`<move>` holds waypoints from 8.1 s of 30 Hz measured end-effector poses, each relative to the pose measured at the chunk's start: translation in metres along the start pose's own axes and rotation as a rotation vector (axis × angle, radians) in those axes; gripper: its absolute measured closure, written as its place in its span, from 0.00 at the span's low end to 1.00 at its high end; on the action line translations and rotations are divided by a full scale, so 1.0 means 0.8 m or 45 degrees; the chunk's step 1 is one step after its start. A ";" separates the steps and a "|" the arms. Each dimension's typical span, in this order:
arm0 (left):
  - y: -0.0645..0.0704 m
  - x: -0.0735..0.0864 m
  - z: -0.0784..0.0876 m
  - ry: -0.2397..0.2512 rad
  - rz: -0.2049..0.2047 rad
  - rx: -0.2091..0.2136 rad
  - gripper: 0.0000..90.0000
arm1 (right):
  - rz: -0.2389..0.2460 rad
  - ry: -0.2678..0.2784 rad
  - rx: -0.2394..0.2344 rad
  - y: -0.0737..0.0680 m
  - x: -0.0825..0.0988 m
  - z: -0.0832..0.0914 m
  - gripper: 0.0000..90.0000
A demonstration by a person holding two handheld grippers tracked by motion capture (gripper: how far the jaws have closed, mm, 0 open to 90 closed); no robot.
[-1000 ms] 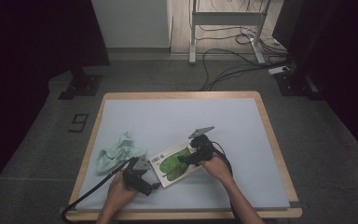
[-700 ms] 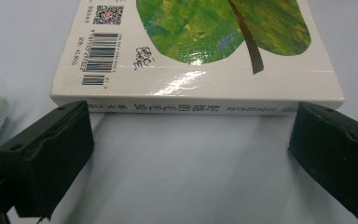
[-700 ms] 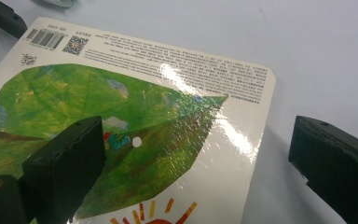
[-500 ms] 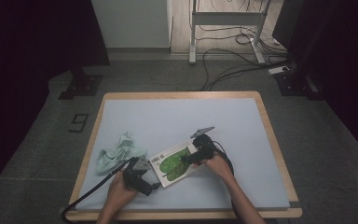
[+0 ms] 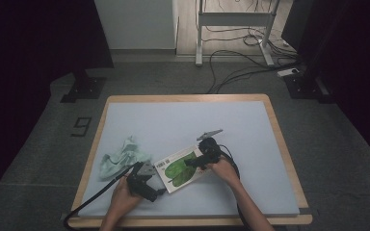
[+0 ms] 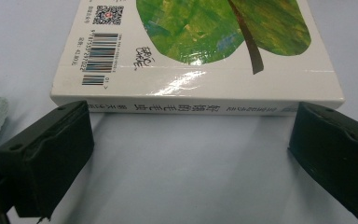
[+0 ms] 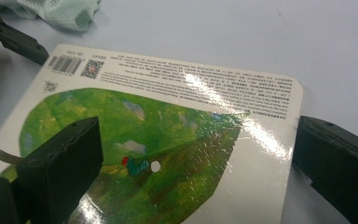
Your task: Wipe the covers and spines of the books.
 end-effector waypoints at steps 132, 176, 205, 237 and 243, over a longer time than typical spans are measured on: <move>0.011 -0.022 -0.005 0.073 0.234 0.151 0.03 | 0.236 -0.030 -0.078 0.010 0.016 0.087 0.70; 0.031 -0.035 -0.009 0.122 0.230 0.200 0.29 | 0.274 0.069 -0.025 0.011 0.031 0.107 0.58; 0.050 -0.031 0.008 0.200 0.165 0.247 0.62 | 0.220 0.118 -0.105 -0.009 0.013 0.103 0.52; 0.017 -0.038 0.010 0.247 0.060 0.050 0.80 | 0.326 0.242 -0.018 -0.015 -0.015 0.113 0.56; 0.020 -0.032 0.007 0.207 0.036 0.033 0.77 | 0.326 0.267 -0.026 -0.017 -0.014 0.120 0.55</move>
Point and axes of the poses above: each handheld gripper's, and its own axes: z roughly backward along the jaws, x roughly out of its underside, y roughly to its right, the point moved 9 cm from there along -z, roughly forward along the jaws, and after that the axes turned 5 degrees about y, right-handed, at the moved point
